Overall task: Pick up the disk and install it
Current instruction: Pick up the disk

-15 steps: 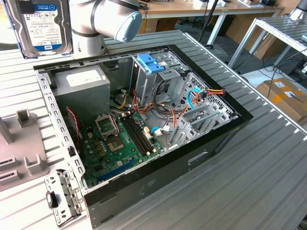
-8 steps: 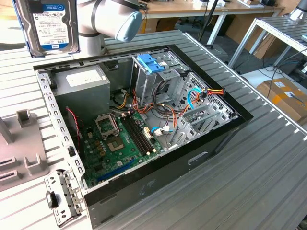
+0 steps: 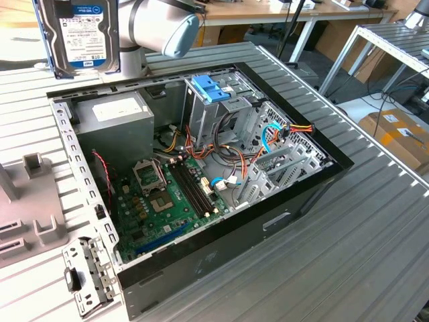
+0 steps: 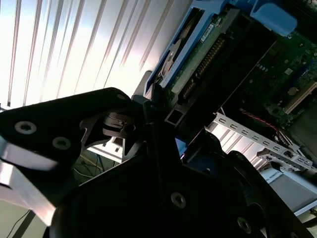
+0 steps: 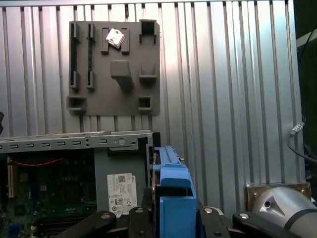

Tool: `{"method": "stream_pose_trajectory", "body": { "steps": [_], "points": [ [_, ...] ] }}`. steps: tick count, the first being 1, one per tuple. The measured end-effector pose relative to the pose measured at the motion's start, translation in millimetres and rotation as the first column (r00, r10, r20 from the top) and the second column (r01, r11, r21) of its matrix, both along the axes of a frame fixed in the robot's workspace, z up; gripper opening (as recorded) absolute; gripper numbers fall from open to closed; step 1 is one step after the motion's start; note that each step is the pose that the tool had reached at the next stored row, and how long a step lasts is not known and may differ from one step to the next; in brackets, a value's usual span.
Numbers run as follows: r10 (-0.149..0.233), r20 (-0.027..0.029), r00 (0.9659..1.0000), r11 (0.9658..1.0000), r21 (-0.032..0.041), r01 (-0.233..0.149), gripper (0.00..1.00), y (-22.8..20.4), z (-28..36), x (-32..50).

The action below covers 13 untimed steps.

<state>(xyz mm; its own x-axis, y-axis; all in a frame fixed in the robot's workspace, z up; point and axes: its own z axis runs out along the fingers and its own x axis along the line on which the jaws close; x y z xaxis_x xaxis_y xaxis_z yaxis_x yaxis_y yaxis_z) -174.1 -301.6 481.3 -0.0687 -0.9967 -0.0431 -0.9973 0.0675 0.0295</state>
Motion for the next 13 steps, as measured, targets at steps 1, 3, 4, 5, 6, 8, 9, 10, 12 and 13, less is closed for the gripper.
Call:
{"method": "stream_pose_trajectory", "body": {
  "steps": [1,3,4,5,6,8,9,10,12,13],
  "points": [
    [0.000,0.0001,1.0000,1.0000,0.0000,0.000,0.36,0.0,0.0,1.2],
    [0.000,0.0001,1.0000,1.0000,-0.0001,0.000,0.36,0.0,0.0,3.8],
    [0.000,0.0000,1.0000,1.0000,-0.0001,0.000,0.36,0.0,0.0,5.4],
    [0.000,0.0001,1.0000,1.0000,0.0000,0.000,0.36,0.0,0.0,6.5],
    [0.000,0.0000,1.0000,1.0000,0.0000,0.000,0.36,0.0,0.0,8.0],
    [0.000,0.0000,1.0000,1.0000,0.0000,0.000,0.36,0.0,0.0,11.2],
    [0.000,0.0000,1.0000,1.0000,0.0001,0.000,0.36,0.0,0.0,12.5],
    [0.000,0.0001,1.0000,1.0000,0.0000,0.000,0.36,0.0,0.0,13.8],
    [0.000,0.0001,1.0000,1.0000,0.0000,0.000,0.36,0.0,0.0,18.2],
    [0.000,0.0000,1.0000,1.0000,0.0000,0.000,0.36,0.0,0.0,21.4]
  ]
}}
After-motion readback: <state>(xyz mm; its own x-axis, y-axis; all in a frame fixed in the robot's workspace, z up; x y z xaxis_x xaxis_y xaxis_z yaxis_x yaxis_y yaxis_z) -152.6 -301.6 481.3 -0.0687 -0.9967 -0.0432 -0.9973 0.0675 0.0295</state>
